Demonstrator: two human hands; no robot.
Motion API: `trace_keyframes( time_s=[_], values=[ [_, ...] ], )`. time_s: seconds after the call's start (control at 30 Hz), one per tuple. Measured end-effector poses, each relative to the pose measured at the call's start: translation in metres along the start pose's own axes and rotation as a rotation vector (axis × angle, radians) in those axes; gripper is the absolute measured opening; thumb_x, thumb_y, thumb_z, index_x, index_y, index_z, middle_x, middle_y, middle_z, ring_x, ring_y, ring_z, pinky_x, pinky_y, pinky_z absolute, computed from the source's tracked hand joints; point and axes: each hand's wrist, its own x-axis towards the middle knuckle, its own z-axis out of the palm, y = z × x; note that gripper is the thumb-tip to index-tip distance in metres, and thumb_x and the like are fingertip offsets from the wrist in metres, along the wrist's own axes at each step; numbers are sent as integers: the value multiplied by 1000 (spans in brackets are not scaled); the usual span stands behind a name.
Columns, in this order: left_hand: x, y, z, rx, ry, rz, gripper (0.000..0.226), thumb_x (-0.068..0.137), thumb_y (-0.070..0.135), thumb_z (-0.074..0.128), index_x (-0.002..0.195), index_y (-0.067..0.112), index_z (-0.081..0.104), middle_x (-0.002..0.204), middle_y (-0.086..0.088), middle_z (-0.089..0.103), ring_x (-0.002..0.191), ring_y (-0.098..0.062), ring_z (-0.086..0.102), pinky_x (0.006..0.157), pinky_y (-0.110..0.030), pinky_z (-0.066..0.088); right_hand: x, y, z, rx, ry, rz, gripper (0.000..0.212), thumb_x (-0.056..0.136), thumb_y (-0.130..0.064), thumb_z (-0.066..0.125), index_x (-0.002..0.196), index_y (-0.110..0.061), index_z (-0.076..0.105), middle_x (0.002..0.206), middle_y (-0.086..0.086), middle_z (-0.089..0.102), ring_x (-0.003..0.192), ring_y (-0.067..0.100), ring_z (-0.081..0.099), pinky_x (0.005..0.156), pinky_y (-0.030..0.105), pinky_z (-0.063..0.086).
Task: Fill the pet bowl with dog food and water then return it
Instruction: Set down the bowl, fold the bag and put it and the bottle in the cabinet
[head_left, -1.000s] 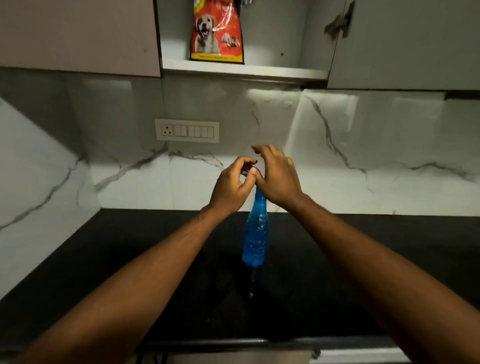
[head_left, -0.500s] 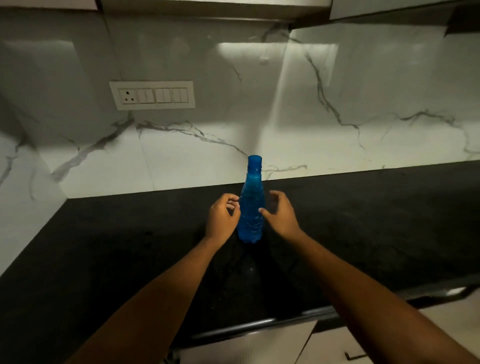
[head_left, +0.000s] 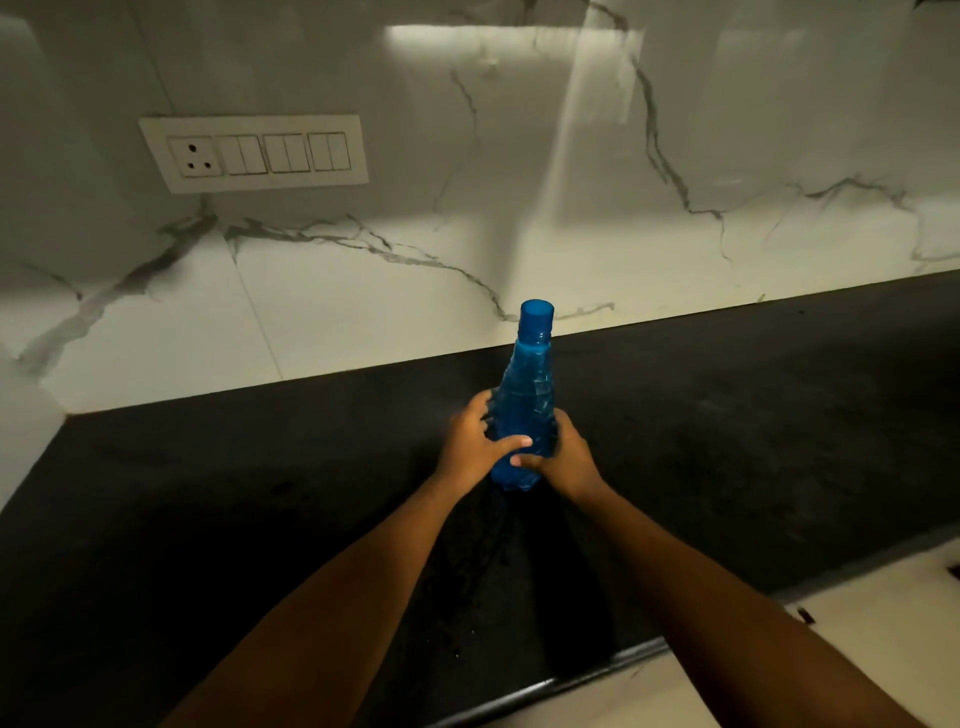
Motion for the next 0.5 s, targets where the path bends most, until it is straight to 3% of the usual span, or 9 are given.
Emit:
trace_keyframes(
  time_s=[0.13, 0.23, 0.33, 0.43, 0.5],
  values=[
    [-6, 5, 5, -17, 13, 22, 69, 70, 23, 88, 131, 17, 56, 126, 2, 65, 116, -12, 63, 102, -42, 51, 0, 2, -4, 2, 3, -44, 85, 70, -8, 89, 143, -13, 46, 138, 2, 59, 126, 16, 56, 106, 33, 48],
    [-14, 12, 7, 10, 30, 84, 59, 76, 22, 84, 128, 26, 58, 119, 15, 65, 111, -1, 61, 101, -29, 48, -7, 1, -8, 12, -5, -100, 79, 69, -10, 89, 138, -16, 52, 132, -4, 64, 121, 9, 60, 105, 32, 50],
    [-25, 26, 10, 6, 88, 131, 60, 75, 25, 84, 129, 32, 59, 114, 24, 65, 111, 0, 63, 97, -22, 48, -18, -3, -18, 8, 6, -178, 73, 68, -14, 90, 133, -20, 58, 124, -10, 67, 114, 0, 63, 102, 29, 52],
    [-39, 49, 19, -78, 157, 145, 57, 76, 18, 84, 119, 45, 58, 104, 33, 66, 107, 3, 65, 90, -16, 49, -35, -13, -36, -11, 28, -271, 69, 68, -22, 91, 131, -22, 62, 119, -14, 69, 111, -5, 63, 94, 16, 50],
    [-46, 70, 22, -140, 185, 169, 54, 79, 14, 81, 117, 44, 58, 105, 30, 67, 106, 6, 64, 91, -17, 50, -46, -26, -48, 6, 57, -329, 67, 69, -28, 91, 130, -23, 63, 116, -16, 70, 108, -7, 64, 89, 9, 49]
  ],
)
